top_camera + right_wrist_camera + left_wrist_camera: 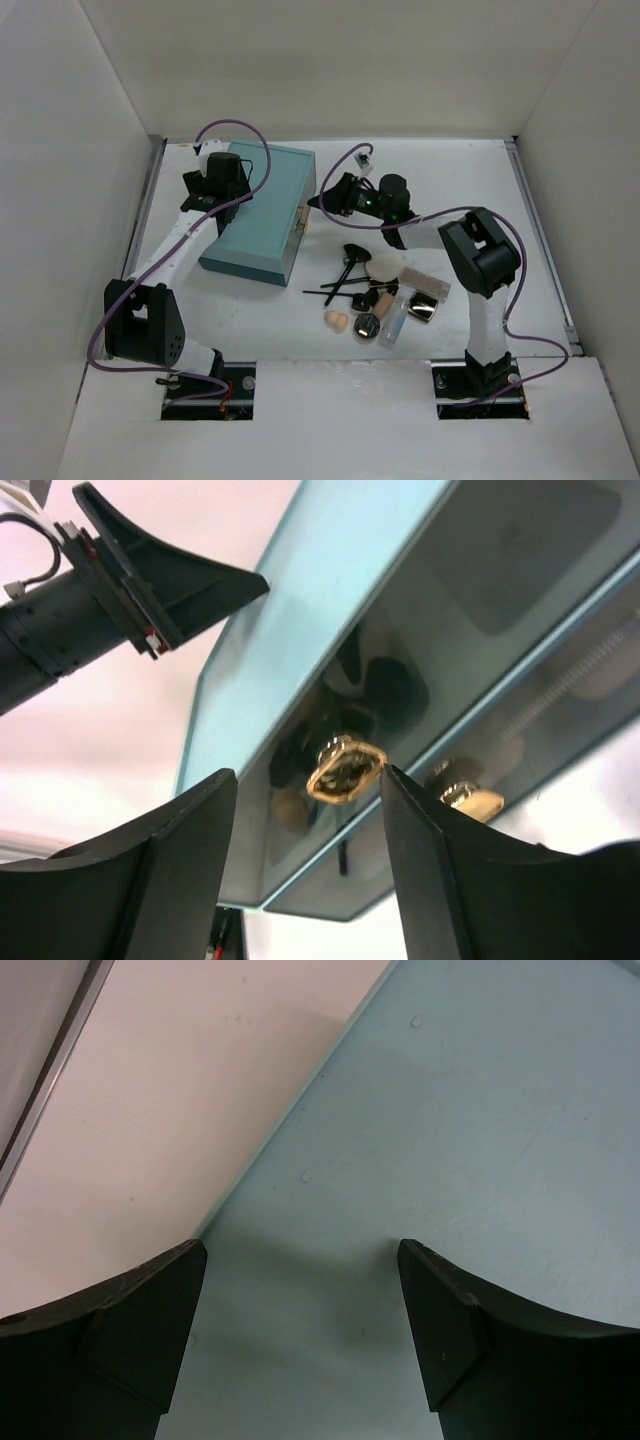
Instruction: Organize the makeup
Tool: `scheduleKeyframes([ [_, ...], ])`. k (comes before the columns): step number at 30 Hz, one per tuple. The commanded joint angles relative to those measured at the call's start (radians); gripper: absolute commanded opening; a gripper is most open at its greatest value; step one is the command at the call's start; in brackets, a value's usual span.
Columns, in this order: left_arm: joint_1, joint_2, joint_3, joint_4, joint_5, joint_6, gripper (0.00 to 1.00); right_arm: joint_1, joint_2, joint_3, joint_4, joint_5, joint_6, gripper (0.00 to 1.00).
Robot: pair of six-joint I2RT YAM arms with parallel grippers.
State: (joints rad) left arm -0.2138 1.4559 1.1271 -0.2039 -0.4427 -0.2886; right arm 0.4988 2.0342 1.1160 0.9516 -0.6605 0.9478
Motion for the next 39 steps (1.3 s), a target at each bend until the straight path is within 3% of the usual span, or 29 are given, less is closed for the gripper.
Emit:
scheduleKeyframes([
  [1,0.011,0.075,-0.072,-0.169,0.113,-0.015,0.76,0.005,0.043,0.057,0.061,-0.028,0.022,0.67],
  [19,0.004,0.07,-0.089,-0.166,0.113,-0.014,0.76,0.037,0.156,0.148,0.099,-0.05,0.101,0.63],
  [23,0.004,0.07,-0.09,-0.166,0.113,-0.014,0.76,0.042,0.17,0.157,0.121,-0.057,0.127,0.49],
  [28,0.003,0.07,-0.093,-0.166,0.113,-0.014,0.76,0.043,0.167,0.127,0.197,-0.079,0.187,0.22],
  [39,0.012,0.073,-0.096,-0.164,0.113,-0.018,0.76,-0.053,-0.005,-0.192,0.22,-0.005,0.175,0.12],
])
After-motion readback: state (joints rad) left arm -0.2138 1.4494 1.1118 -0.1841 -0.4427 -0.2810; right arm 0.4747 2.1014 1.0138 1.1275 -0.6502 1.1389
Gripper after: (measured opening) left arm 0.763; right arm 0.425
